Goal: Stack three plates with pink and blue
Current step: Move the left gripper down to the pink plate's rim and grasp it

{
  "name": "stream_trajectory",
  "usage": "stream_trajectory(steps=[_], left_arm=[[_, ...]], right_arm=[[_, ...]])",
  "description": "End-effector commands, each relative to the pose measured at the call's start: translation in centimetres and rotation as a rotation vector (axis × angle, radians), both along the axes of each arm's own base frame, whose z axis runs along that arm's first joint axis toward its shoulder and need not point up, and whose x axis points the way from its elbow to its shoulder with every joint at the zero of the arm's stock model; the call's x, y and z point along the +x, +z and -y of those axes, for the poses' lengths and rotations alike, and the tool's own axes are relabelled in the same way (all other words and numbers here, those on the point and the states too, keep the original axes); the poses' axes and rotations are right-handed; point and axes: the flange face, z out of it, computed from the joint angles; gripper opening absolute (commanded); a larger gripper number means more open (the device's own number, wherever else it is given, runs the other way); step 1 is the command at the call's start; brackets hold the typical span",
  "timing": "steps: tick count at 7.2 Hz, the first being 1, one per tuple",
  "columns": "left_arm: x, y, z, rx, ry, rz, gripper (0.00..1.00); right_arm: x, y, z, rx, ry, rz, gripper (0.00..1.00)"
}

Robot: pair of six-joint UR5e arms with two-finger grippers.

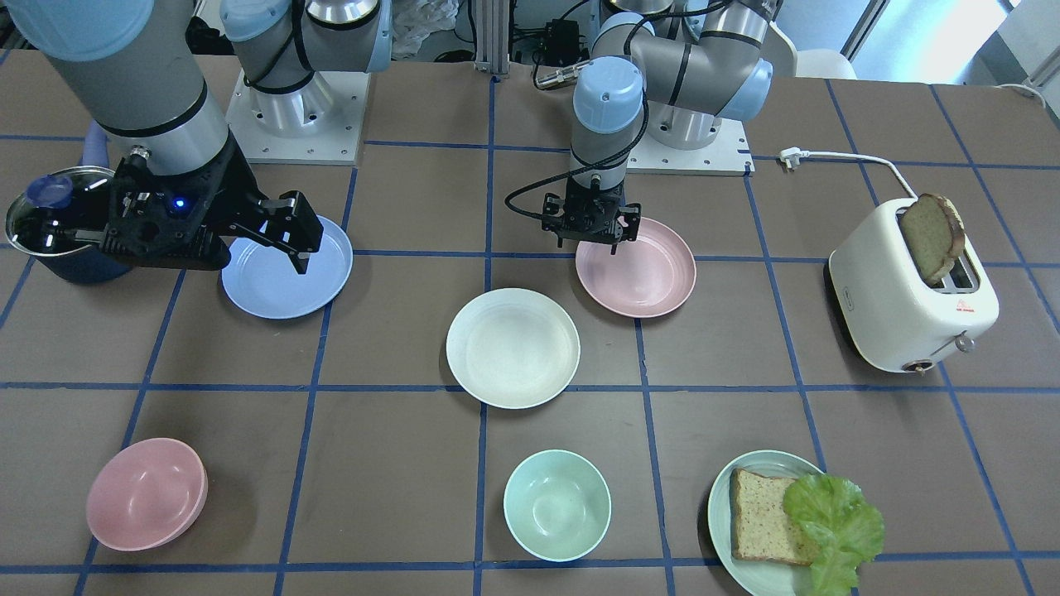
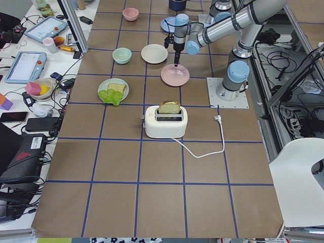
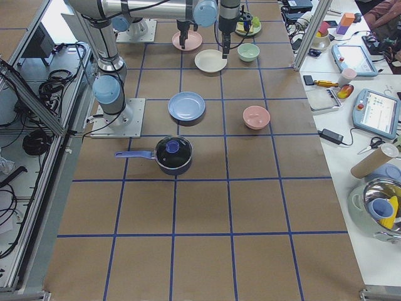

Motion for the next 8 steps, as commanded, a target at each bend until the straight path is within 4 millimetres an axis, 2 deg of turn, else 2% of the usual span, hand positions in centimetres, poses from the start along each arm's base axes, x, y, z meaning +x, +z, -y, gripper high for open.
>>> stream_trajectory(steps=[1,4,5,6,7,8], left_arm=[[0.3,-1.1,-1.1,0.0,-0.023,0.002,0.59],[0.3,-1.8,-1.2,0.02,-0.032,0.007,0.55],[0.4,-2.2,-1.4,0.031,-0.038,0.01,0.44],[0.3,-2.1,-1.3,0.024,-0.043,0.008,0.4],[0.3,-2.0,-1.1,0.017,-0.044,0.006,0.16],[0.3,-1.8,-1.0,0.009,-0.044,0.004,0.0]], right_arm=[[0.0,-0.1,0.0,0.003,0.0,-0.001,1.0],[-0.1,-0.6,0.1,0.015,-0.002,-0.003,1.0],[-0.1,-0.7,0.2,0.018,0.0,-0.003,1.0],[-0.2,-1.1,0.4,0.024,-0.003,-0.003,1.0],[-0.6,-1.2,0.5,0.03,-0.009,-0.006,1.0],[-0.6,-1.2,0.5,0.029,-0.009,-0.004,1.0]])
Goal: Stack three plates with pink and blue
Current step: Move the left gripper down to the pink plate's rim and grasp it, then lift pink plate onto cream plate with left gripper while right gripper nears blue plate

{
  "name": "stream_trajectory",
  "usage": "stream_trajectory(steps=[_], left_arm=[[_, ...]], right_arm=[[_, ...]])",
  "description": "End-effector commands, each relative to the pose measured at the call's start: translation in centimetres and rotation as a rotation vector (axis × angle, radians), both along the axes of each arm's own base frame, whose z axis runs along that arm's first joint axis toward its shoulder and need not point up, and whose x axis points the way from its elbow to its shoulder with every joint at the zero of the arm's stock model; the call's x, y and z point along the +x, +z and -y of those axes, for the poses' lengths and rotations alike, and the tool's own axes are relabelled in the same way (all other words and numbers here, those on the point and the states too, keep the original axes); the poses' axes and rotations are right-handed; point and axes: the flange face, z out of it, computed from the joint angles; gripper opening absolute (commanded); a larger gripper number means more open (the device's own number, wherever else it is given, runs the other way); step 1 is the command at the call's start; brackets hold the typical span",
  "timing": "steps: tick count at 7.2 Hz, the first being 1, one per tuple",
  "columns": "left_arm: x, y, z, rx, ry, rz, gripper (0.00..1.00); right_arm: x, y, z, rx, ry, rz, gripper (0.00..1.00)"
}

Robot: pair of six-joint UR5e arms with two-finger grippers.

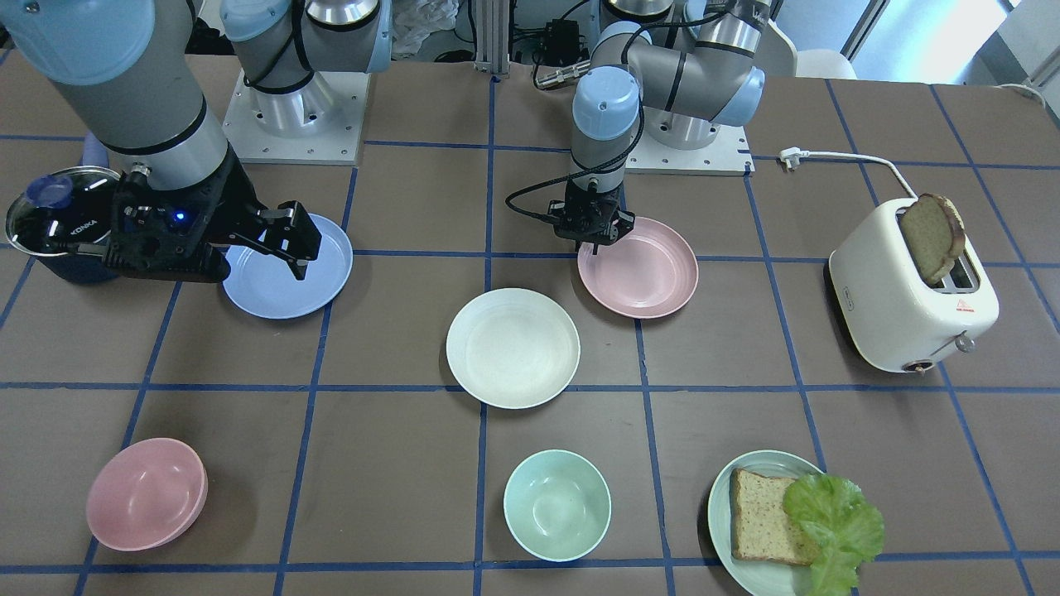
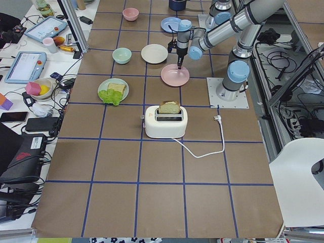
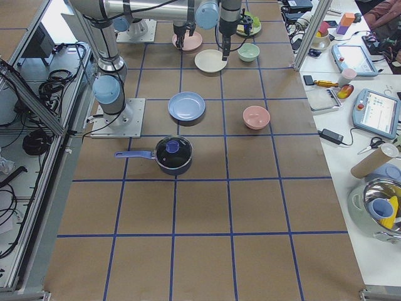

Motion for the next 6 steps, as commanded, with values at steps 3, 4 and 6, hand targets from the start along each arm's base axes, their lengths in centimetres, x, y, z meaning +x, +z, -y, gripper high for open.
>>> stream_trajectory(steps=[3,4,6], left_arm=[[-0.4,3.0,2.6,-0.112,0.006,-0.031,0.0],[-1.0,5.5,5.5,-0.161,0.011,-0.039,0.0],[-2.4,9.9,10.8,-0.126,0.032,-0.035,0.0]], right_arm=[[-0.9,-0.8,0.6,0.014,0.001,-0.015,1.0],[-2.3,-1.1,0.9,0.025,-0.021,-0.014,1.0],[-4.4,-3.8,-0.1,0.075,-0.024,-0.01,1.0]])
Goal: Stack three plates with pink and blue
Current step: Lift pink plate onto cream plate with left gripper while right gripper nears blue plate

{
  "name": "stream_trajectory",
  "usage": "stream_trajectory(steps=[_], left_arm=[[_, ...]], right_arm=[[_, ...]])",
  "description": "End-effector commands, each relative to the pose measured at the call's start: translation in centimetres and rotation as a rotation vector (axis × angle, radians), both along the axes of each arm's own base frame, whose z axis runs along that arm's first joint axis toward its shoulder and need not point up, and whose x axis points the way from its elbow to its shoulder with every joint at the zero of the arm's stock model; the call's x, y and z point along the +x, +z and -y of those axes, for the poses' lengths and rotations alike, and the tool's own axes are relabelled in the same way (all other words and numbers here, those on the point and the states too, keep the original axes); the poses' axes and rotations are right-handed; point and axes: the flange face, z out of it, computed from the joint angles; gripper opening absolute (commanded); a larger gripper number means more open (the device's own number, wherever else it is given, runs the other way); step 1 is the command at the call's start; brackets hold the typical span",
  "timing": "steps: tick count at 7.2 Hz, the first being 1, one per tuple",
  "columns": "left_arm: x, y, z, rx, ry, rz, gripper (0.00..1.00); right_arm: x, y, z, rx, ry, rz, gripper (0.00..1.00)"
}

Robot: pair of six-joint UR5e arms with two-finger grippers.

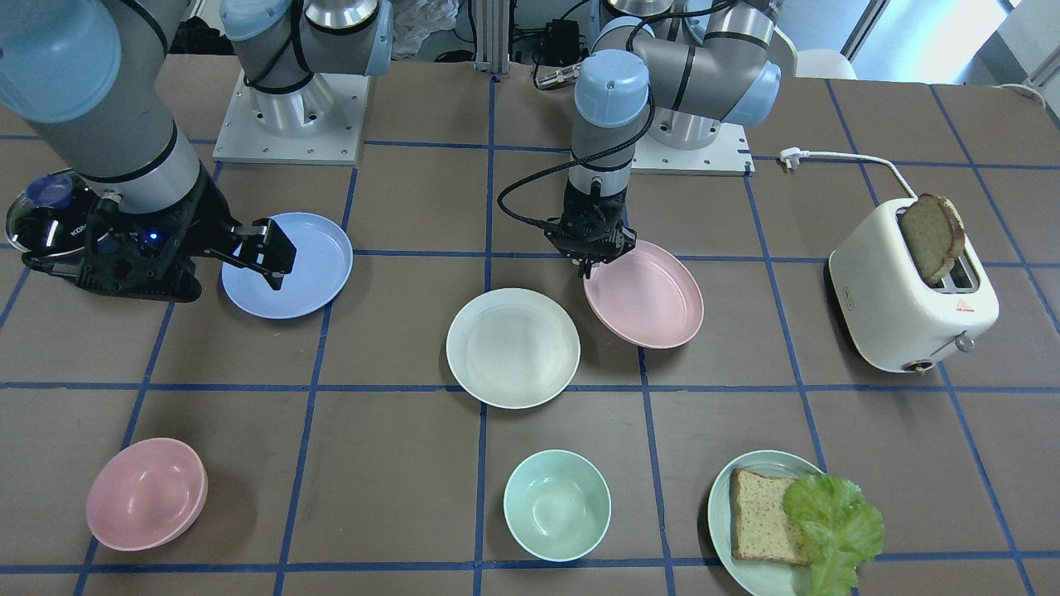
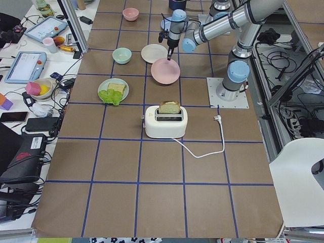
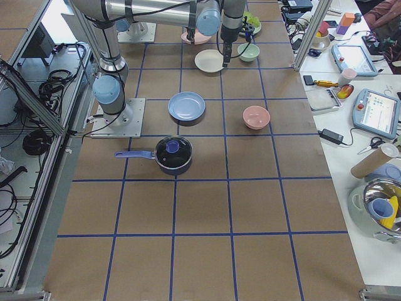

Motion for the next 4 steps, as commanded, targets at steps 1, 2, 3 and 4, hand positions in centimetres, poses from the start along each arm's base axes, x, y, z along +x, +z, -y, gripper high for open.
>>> stream_trajectory(steps=[1,2,3,4], left_arm=[[-1.8,3.7,5.3,0.012,0.055,-0.017,0.0],[-3.3,3.8,6.7,0.004,0.085,-0.031,0.0],[-6.5,4.6,7.4,-0.013,0.087,-0.057,0.0],[-9.9,5.4,8.6,-0.04,0.09,-0.071,0.0]], right_arm=[[-2.0,-2.5,-0.8,0.046,0.019,0.005,1.0],[-2.6,-2.7,-0.9,0.054,0.019,0.002,1.0],[-4.0,-3.3,-1.0,0.076,0.04,-0.016,1.0],[-5.5,-3.8,-1.3,0.091,0.021,-0.014,1.0]])
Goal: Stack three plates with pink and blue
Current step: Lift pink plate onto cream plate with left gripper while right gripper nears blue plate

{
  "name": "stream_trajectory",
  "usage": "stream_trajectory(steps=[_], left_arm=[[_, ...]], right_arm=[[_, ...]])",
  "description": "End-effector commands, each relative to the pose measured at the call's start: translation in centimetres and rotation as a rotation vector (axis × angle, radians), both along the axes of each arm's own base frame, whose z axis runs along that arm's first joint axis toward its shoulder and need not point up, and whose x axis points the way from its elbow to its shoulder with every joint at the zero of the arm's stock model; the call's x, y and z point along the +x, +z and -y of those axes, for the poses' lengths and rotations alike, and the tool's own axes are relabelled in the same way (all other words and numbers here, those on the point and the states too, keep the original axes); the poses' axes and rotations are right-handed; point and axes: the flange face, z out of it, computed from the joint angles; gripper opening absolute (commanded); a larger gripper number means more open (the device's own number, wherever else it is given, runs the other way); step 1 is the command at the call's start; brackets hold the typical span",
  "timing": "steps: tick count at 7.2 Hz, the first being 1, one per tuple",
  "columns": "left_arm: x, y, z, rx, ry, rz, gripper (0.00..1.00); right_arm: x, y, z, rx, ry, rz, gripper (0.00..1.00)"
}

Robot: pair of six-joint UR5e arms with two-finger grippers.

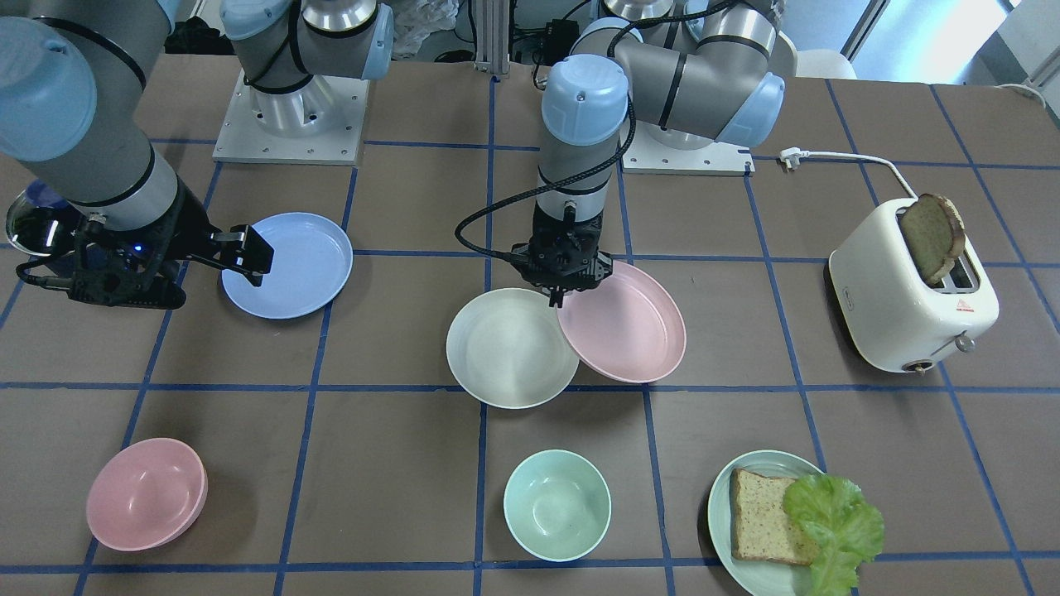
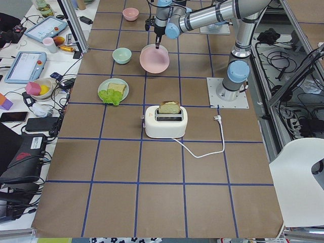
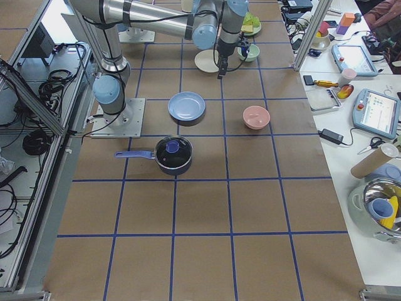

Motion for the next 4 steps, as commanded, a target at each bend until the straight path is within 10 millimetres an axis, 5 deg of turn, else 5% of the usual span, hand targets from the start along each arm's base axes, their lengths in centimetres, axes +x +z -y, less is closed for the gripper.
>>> stream_trajectory(steps=[1,2,4], left_arm=[[-6.6,0.7,2.8,-0.031,0.015,-0.028,0.0],[-9.5,-0.4,2.8,-0.019,0.017,-0.024,0.0],[-12.1,-3.5,2.2,0.02,0.002,-0.003,0.0]], right_arm=[[-2.7,-1.5,-0.9,0.039,0.001,-0.001,1.0],[-3.8,-3.3,-2.0,0.078,0.015,-0.016,1.0],[-4.5,-6.1,-6.8,0.09,0.005,-0.034,1.0]])
